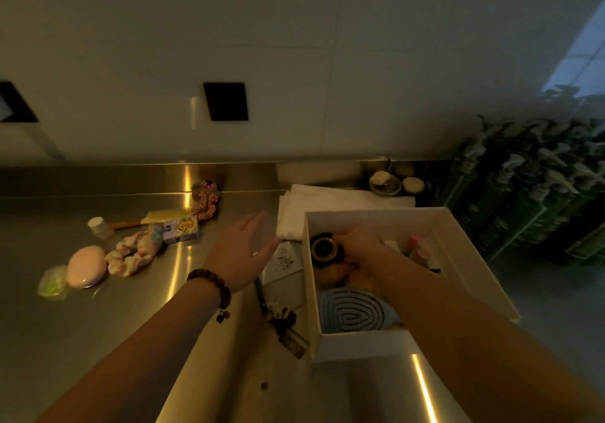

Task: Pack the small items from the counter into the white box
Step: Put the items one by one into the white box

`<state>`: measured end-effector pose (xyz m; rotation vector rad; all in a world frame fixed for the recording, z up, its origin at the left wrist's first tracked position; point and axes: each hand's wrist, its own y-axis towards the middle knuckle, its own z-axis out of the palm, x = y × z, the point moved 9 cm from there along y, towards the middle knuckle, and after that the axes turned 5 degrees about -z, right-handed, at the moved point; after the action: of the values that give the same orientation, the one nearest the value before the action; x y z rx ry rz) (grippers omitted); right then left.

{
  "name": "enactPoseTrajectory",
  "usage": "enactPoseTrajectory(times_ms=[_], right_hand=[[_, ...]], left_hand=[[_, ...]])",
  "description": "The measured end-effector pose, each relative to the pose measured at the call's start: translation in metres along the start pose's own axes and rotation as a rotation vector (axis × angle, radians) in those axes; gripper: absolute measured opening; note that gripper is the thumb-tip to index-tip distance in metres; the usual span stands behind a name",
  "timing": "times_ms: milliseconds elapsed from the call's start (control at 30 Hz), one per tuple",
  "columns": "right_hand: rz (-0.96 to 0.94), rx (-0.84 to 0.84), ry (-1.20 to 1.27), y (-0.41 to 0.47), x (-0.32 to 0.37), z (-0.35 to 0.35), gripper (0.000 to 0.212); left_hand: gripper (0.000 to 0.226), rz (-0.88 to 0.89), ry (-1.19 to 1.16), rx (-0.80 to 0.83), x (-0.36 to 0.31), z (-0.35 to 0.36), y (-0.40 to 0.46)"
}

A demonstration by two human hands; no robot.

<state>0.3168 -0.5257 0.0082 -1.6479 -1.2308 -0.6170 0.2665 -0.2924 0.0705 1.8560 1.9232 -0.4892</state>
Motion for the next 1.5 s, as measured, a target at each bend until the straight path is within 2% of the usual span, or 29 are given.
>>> enactPoseTrajectory(times_ms=[100,233,433,567,833,1100,1200,1300,1400,1500], right_hand=[[0.112,0.043,0.234,-0.004,-0.004,0.0,0.04],[0.205,0.061,0.352,-0.012,0.004,-0.021,0.043],[0.081,0.169,0.599,-0.038,0.032,-0.026,0.054],[-0.01,0.213,0.625,-0.053,0.058,-0.005,0.055],[-0.156,0.323,0.394,-0.065,0.1,0.092,0.046],[-0.311,0.289,0.012,-0.058,0.121,0.223,0.047],[-0.384,0.284,-0.149,-0.046,0.126,0.269,0.036],[-0.512,0.256,-0.318,-0.028,0.136,0.309,0.015],[-0.652,0.152,-0.606,-0.003,0.151,0.335,0.056],[-0.68,0.116,-0.866,0.021,0.154,0.357,0.074]], left_hand=[[0.07,0.012,0.02,-0.015,-0.004,-0.002,0.0],[0.068,0.034,0.018,-0.05,-0.011,-0.006,0.001],[0.067,0.02,0.007,-0.064,-0.02,-0.008,-0.001],[0.066,-0.032,0.033,-0.11,-0.011,-0.02,-0.011],[0.06,-0.129,0.138,-0.185,0.049,-0.068,-0.051],[0.058,-0.267,0.105,-0.224,0.18,-0.11,-0.071],[0.06,-0.312,0.096,-0.179,0.239,-0.117,-0.068],[0.063,-0.332,0.102,-0.125,0.294,-0.123,-0.057],[0.072,-0.332,0.121,-0.056,0.337,-0.122,-0.041],[0.089,-0.316,0.167,0.067,0.363,-0.109,-0.023]])
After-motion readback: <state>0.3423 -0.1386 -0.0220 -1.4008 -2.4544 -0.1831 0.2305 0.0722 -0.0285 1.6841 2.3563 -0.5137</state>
